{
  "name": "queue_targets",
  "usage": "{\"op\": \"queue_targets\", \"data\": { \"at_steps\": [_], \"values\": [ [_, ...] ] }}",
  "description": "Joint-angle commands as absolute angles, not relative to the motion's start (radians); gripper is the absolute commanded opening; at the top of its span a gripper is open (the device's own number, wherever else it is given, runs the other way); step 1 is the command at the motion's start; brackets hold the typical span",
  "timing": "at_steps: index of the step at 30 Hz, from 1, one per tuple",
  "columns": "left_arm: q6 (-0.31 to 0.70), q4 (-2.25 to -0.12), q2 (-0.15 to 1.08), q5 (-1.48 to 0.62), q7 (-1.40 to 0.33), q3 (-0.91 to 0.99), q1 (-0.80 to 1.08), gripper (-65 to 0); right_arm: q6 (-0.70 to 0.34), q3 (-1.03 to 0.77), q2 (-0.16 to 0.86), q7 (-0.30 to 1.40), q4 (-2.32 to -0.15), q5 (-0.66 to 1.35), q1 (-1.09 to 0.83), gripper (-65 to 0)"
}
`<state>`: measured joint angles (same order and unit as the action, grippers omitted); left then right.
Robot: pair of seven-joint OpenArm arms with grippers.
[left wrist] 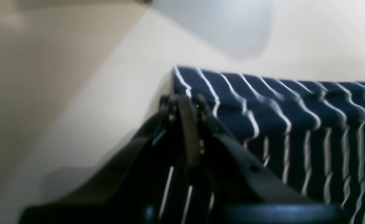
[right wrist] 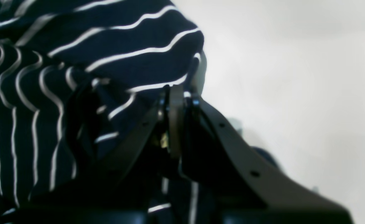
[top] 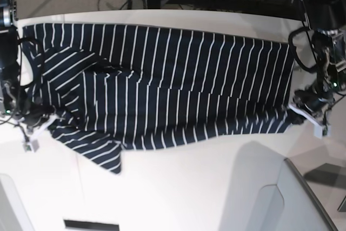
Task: Layout the t-shirt on the table in an organized manner, then fold the t-shirt properly
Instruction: 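Drag the held shirt sides toward the hem with both grippers, then regrasp the shirt side with the right gripper near the hem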
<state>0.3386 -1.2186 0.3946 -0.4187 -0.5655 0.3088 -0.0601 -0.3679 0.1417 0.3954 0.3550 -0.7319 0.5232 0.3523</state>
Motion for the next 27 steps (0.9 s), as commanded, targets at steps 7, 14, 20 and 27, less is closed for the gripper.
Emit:
{"op": "queue_targets", "data": {
  "at_steps": [7, 14, 20, 27],
  "values": [
    [0.344, -1.287, 0.348, -0.438, -0.549, 0.309, 0.010, -65.0, -0.374, 0.133, 0.380, 0.443, -0.753, 0.541, 0.367, -64.7],
    [0.344, -1.283, 0.338, -0.438, -0.549, 0.309, 0.044, -65.0, -0.374, 0.047, 0.378, 0.549, -0.796, 0.539, 0.367, -50.7],
    [0.344, -1.283, 0.338, -0.438, -0.545, 0.311, 0.061, -65.0, -0.372, -0.067, 0.381, 0.590, -0.946, 0.532, 0.349, -24.9],
    [0.344, -1.283, 0.340, -0.438, -0.545, 0.314, 0.062, -65.0, -0.374, -0.067, 0.328, 0.400, -0.575, 0.312, 0.550, -18.9]
  ]
}}
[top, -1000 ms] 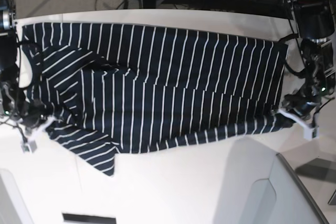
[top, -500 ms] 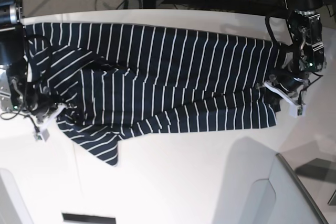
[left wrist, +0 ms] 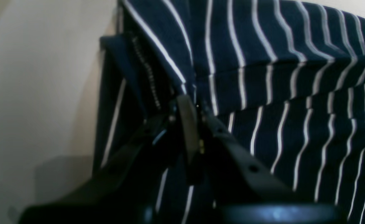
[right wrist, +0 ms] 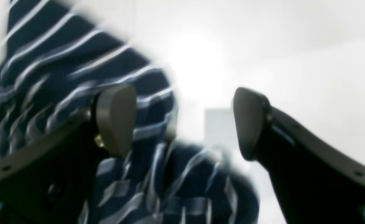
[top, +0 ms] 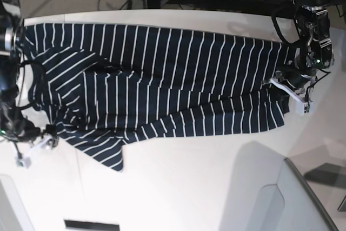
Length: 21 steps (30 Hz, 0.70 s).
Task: Layout the t-shirt on the table in an organized manner, then fold the t-shirt properly
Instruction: 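Regrasp the shirt side with the right gripper near the hem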
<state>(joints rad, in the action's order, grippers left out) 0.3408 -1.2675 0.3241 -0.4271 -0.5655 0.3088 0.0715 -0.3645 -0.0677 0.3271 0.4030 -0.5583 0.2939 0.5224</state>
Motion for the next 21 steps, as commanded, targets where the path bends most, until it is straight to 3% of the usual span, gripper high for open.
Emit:
{"op": "queue_targets", "data": {
  "at_steps": [1, 5, 13, 19, 21],
  "values": [
    [0.344, -1.283, 0.340, -0.438, -0.545, 0.314, 0.062, -65.0, -0.374, -0.068, 0.320, 0.351, -0.510, 0.263, 0.575, -18.9],
    [0.344, -1.283, 0.340, -0.438, -0.545, 0.314, 0.064, -65.0, -0.374, -0.068, 0.297, 0.182, -0.346, 0.162, 0.630, -18.9],
    [0.346, -1.268, 0.340, -0.438, -0.545, 0.318, 0.064, -65.0, -0.372, -0.068, 0.259, 0.173, -0.303, 0.084, 0.634, -19.2],
    [0.348, -1.248, 0.340, -0.438, -0.544, 0.318, 0.062, -65.0, -0.372, -0.068, 0.246, 0.174, -0.302, 0.065, 0.634, -38.9],
    [0.348, -1.248, 0.340, -0.438, -0.544, 0.318, 0.064, -65.0, -0.372, -0.067, 0.246, 0.174, -0.302, 0.065, 0.638, -41.1]
  ]
}}
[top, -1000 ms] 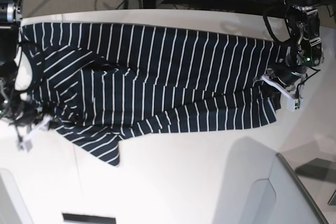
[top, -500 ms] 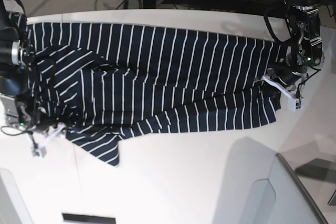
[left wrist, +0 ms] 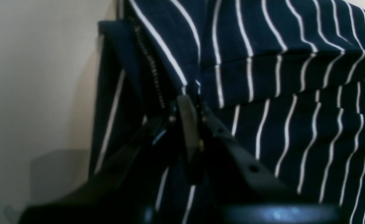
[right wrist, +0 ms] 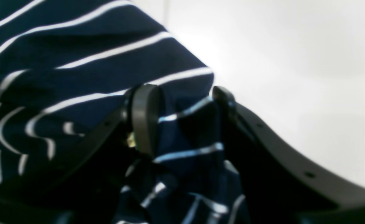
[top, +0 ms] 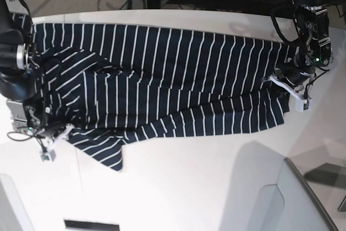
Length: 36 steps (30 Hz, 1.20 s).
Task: Layout the t-shirt on the table in an organized manner, then fold the t-shirt properly
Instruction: 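Regrasp the shirt side with the right gripper near the hem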
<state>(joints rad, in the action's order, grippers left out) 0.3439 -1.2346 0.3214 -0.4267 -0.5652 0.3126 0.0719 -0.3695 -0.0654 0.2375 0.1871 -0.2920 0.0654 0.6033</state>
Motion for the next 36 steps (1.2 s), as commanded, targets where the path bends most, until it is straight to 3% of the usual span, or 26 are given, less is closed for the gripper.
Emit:
{"op": "queue_targets", "data": {
  "at_steps": [1, 6, 12, 19, 25, 36],
  "values": [
    [0.348, -1.248, 0.340, -0.438, -0.544, 0.318, 0.064, -65.0, -0.372, -0.067, 0.246, 0.174, -0.303, 0.065, 0.638, -41.1],
    [0.348, -1.248, 0.340, -0.438, -0.544, 0.312, 0.062, -65.0, -0.338, -0.065, 0.245, 0.177, -0.303, 0.058, 0.641, -41.4],
    [0.348, -1.248, 0.340, -0.438, -0.544, 0.309, 0.058, -65.0, -0.297, -0.053, 0.209, 0.182, -0.303, -0.097, 0.642, -41.4],
    [0.348, -1.248, 0.340, -0.438, -0.544, 0.309, 0.054, -65.0, -0.295, -0.047, 0.202, 0.286, -0.309, -0.104, 0.677, -41.9],
    [0.348, -1.248, 0.340, -0.438, -0.544, 0.309, 0.059, -65.0, -0.295, -0.047, 0.202, 0.306, -0.308, -0.104, 0.682, -64.1],
    [0.348, -1.253, 0.340, -0.438, -0.544, 0.308, 0.053, -65.0, -0.303, -0.045, 0.202, 0.328, -0.341, -0.104, 0.699, -65.0]
  ]
}}
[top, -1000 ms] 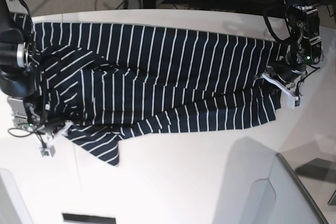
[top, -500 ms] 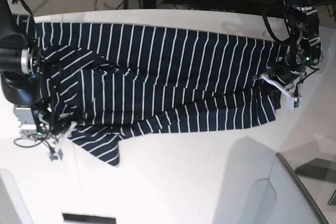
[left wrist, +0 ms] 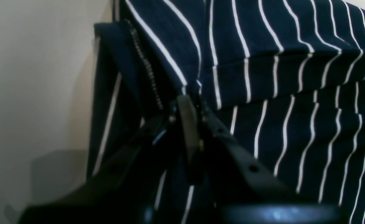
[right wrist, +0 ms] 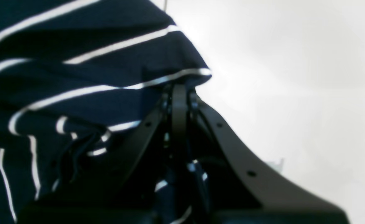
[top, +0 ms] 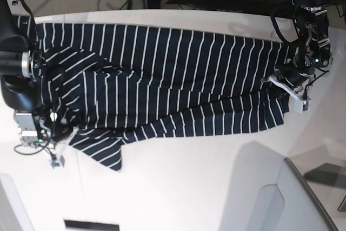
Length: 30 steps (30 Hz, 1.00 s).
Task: Layout the t-shirt on the table in an organized manner, then fold the t-shirt properly
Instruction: 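Regrasp the shirt side with the right gripper near the hem, then pull the held shirt sides toward the hem with both grippers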
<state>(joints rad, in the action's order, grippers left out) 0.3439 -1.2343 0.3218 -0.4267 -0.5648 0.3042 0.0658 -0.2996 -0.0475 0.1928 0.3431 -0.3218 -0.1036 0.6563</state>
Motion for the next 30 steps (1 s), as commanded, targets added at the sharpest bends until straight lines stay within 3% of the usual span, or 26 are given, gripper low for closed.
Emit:
{"op": "queue_targets", "data": {
  "at_steps": [1, 9, 16, 21, 30],
  "values": [
    [0.348, -1.256, 0.340, -0.438, -0.544, 0.308, 0.053, -65.0, -0.303, -0.045, 0.202, 0.352, -0.357, -0.104, 0.702, -65.0],
    [0.348, -1.333, 0.364, -0.446, -0.550, 0.320, 0.041, -65.0, -0.311, -0.045, 0.205, 0.547, -0.608, -0.104, 0.662, -65.0],
    [0.348, -1.408, 0.380, -0.444, -0.607, 0.320, 0.038, -65.0, -0.424, -0.045, 0.208, 0.710, -0.808, -0.104, 0.590, -65.0],
    [0.348, -1.438, 0.380, -0.446, -0.608, 0.321, 0.038, -65.0, -0.424, -0.045, 0.203, 0.702, -0.828, -0.104, 0.565, -65.0],
    [0.348, -1.449, 0.380, -0.446, -0.608, 0.321, 0.048, -65.0, -0.424, -0.045, 0.200, 0.504, -0.803, -0.104, 0.561, -65.0]
  ]
}}
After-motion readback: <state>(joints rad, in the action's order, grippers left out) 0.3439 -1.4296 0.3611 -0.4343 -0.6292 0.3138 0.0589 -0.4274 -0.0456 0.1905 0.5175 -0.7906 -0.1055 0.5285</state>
